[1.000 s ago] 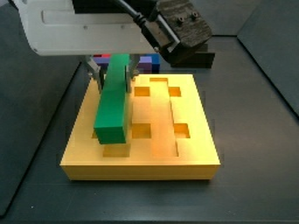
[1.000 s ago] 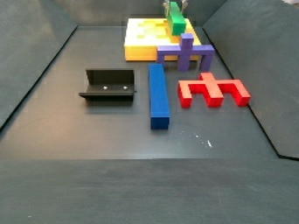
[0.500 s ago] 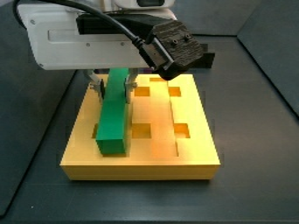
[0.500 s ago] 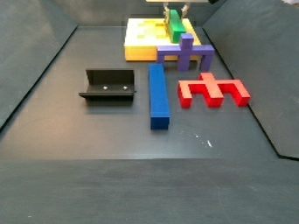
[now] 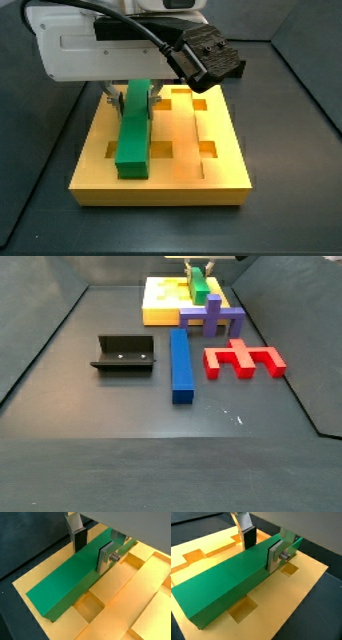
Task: Pick up the green object. Move up. Move to above the board. Insert the green object.
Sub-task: Insert the green object.
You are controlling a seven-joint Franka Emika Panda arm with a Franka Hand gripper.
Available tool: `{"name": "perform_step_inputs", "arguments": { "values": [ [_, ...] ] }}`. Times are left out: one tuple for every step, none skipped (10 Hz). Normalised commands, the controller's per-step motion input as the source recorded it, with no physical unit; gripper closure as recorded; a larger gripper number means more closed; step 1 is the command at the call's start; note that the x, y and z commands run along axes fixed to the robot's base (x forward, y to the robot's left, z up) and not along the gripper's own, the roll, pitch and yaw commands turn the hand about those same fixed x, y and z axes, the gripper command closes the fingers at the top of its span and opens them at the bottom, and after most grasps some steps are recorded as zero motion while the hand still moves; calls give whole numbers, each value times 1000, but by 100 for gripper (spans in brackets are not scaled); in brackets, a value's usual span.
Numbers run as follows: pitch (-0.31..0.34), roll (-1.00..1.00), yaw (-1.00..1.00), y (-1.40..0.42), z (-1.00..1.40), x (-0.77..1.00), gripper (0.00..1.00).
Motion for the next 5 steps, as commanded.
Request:
{"name": "perform_step_inputs", "arguments": {
  "values": [
    [6,120,-83,0,-280,49,100],
    [20,99,-123,0,-254,131,100],
    [0,36,-134,-40,-277,160,100],
    [0,44,-114,0,-303,60,100],
    [0,74,-23,0,-160,0,100]
  ]
}}
